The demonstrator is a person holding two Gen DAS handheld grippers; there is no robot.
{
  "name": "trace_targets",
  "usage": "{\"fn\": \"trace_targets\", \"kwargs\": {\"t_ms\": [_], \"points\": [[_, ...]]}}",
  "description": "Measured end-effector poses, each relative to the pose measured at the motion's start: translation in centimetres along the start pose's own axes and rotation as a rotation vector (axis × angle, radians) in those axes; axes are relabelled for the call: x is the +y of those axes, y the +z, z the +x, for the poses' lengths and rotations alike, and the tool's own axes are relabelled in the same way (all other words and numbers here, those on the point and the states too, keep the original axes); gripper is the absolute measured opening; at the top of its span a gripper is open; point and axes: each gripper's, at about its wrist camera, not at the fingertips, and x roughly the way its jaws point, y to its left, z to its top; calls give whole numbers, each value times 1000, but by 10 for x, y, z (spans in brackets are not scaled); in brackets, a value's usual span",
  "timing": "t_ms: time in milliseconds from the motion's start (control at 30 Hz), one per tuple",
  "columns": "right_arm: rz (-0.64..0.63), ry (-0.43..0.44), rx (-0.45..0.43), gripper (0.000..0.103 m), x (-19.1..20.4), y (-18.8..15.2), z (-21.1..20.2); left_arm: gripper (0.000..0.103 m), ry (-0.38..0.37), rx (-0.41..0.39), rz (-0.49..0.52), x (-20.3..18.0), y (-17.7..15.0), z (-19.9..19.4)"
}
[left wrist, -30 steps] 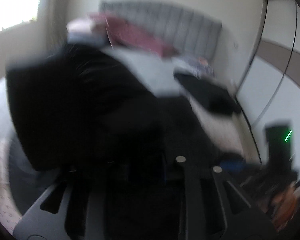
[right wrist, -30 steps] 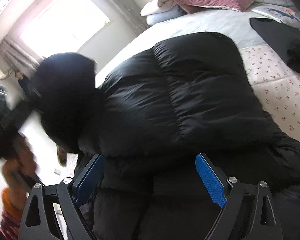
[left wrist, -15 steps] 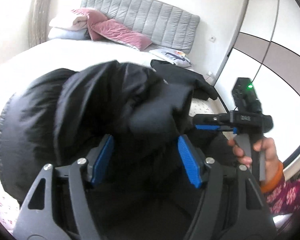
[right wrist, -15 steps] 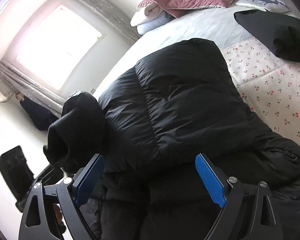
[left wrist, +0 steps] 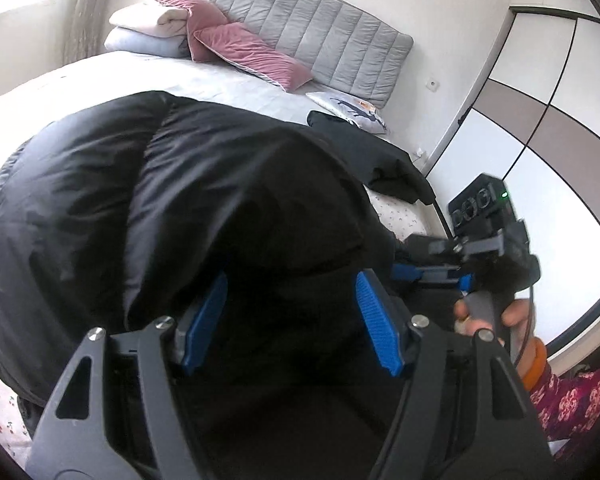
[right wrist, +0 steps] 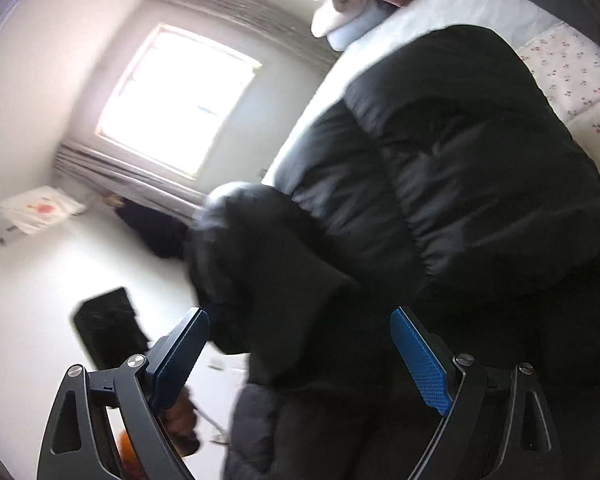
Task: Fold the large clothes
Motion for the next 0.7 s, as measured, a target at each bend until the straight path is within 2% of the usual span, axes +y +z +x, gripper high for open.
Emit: {"fn": "trace_targets", "kwargs": {"t_ms": [133, 167, 200, 233, 300, 400, 500, 633, 700], "points": [[9, 82, 29, 79, -5, -11, 26, 68, 15, -4, 12, -4, 2, -9], [10, 83, 43, 61, -6, -14, 33, 68, 19, -10, 16, -5, 4, -12], [14, 99, 64, 33, -7, -16, 40, 68, 25, -23, 24, -6, 6, -19], [16, 115, 84, 22, -7, -18, 44, 68, 34, -38, 30, -6, 7, -25], [-29, 133, 57, 14, 5, -16, 35, 68, 51, -75, 39, -4, 12, -39], [-113, 147, -27, 9, 29, -2, 5, 68, 85, -126, 50, 4, 22, -54], [-179, 112, -119, 7, 48, 23, -27, 68, 135, -174, 21, 21, 39, -55], [-215, 4, -172, 7, 54, 81, -48, 68, 238, -236, -19, 44, 58, -33], [-198, -66, -167, 7, 41, 106, -43, 68, 274, -215, -66, 59, 63, -10]]}}
